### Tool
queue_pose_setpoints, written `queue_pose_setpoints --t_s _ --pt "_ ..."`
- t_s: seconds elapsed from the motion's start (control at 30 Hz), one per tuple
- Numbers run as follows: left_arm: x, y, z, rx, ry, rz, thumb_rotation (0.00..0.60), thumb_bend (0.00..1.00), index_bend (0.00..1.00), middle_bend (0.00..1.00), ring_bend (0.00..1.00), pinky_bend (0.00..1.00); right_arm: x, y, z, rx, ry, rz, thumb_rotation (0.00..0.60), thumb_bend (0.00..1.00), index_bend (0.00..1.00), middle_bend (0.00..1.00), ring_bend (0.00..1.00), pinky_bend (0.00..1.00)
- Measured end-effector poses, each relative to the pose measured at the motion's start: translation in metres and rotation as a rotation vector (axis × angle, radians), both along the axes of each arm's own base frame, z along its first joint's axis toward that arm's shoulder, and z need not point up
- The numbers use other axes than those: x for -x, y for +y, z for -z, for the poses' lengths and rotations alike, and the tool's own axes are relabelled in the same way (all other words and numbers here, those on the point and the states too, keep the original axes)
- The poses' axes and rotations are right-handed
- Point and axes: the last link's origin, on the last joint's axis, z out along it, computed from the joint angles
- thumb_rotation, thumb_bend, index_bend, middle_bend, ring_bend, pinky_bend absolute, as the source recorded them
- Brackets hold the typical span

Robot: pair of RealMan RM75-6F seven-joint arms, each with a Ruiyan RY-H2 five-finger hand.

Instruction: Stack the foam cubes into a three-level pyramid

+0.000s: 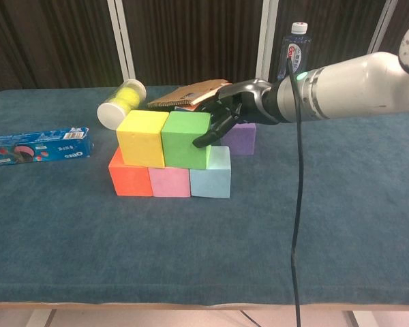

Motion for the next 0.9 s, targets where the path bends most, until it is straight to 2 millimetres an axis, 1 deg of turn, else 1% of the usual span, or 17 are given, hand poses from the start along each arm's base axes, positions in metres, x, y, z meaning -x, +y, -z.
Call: queue_pose_setpoints --t_s 0.1,0.53,0.73,0.83,0.9 --pt "0.0000 -0.0005 -0.0007 -0.002 0.000 0.001 0.600 0.01 0.15 0.00 0.00 0.12 -0.0002 -0.0002 0.0008 -0.003 0.001 0.001 0.600 0.29 0.23 0.08 0.00 0.00" --pt "0.0006 -0.0014 -0.0018 -0.004 -0.001 -0.001 0.600 0.01 0.15 0.00 0.00 0.12 0.0006 0.0006 0.0002 -0.005 0.005 0.001 0.600 0.29 0.15 0.07 0.00 0.00" --pt "0.0004 -0.0020 -0.0020 -0.004 0.000 0.000 0.600 0.01 0.15 0.00 0.00 0.12 0.0019 0.0011 -0.0019 -0.003 0.008 0.002 0.600 0.29 0.08 0.06 0.00 0.00" --pt "-0.0001 -0.0022 -0.0016 -0.003 0.001 0.002 0.600 0.01 0.15 0.00 0.00 0.12 0.0026 -0.0006 -0.0028 0.000 0.011 0.008 0.600 0.29 0.06 0.06 0.00 0.00" --pt "-0.0003 -0.0023 -0.0016 -0.004 0.001 0.002 0.600 0.01 0.15 0.00 0.00 0.12 0.0018 0.0019 -0.0024 -0.009 0.011 0.005 0.600 0.29 0.06 0.06 0.00 0.00"
